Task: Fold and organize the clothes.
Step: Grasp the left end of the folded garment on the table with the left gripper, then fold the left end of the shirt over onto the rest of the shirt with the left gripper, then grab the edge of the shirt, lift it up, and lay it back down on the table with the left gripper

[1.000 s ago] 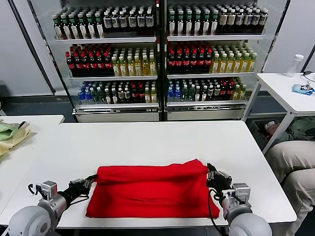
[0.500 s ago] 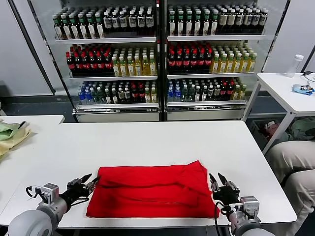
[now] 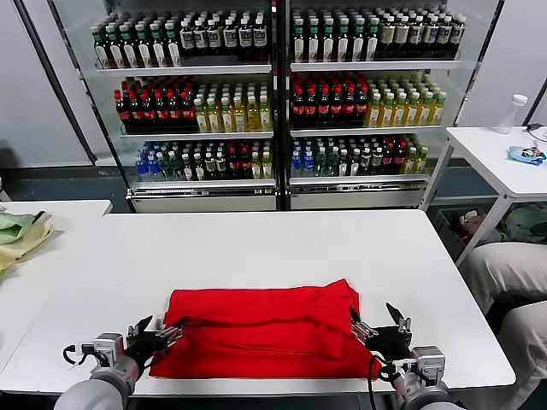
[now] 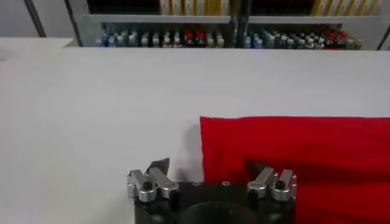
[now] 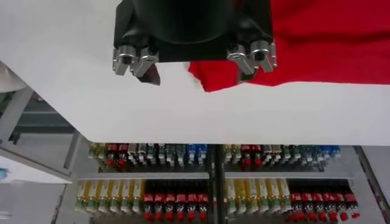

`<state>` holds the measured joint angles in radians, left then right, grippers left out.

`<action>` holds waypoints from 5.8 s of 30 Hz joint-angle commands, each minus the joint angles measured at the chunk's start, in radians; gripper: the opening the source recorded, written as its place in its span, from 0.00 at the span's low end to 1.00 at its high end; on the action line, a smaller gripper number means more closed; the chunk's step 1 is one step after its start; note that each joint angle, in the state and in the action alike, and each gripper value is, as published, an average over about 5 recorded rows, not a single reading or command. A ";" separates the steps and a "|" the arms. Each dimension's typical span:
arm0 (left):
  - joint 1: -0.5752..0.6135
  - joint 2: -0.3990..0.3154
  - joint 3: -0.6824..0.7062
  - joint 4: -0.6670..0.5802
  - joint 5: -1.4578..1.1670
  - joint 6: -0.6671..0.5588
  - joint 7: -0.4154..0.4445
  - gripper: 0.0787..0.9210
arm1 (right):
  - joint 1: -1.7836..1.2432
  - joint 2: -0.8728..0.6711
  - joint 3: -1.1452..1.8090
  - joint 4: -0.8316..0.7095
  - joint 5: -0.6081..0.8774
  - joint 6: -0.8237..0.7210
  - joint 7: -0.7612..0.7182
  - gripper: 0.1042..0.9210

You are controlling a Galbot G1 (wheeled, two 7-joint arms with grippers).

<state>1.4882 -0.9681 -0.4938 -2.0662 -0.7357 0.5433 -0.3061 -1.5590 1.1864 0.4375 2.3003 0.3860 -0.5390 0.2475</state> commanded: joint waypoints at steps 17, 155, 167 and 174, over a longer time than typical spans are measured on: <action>0.009 -0.082 0.097 0.003 0.014 -0.040 -0.127 0.33 | -0.010 0.016 -0.008 -0.020 -0.033 0.012 -0.009 0.88; 0.021 0.000 -0.394 -0.136 -0.381 0.042 0.155 0.02 | 0.033 0.031 -0.026 -0.052 -0.086 0.040 -0.038 0.88; -0.048 -0.493 0.435 -0.318 -0.013 0.038 0.052 0.02 | -0.008 0.035 -0.005 -0.032 -0.103 0.044 -0.038 0.88; -0.219 -0.448 0.267 -0.224 -0.040 -0.019 0.089 0.06 | -0.013 0.026 -0.005 -0.017 -0.105 0.043 -0.040 0.88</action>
<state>1.4450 -1.2995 -0.3999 -2.3012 -0.8757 0.5709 -0.2086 -1.5646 1.2153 0.4303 2.2748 0.2828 -0.4953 0.2085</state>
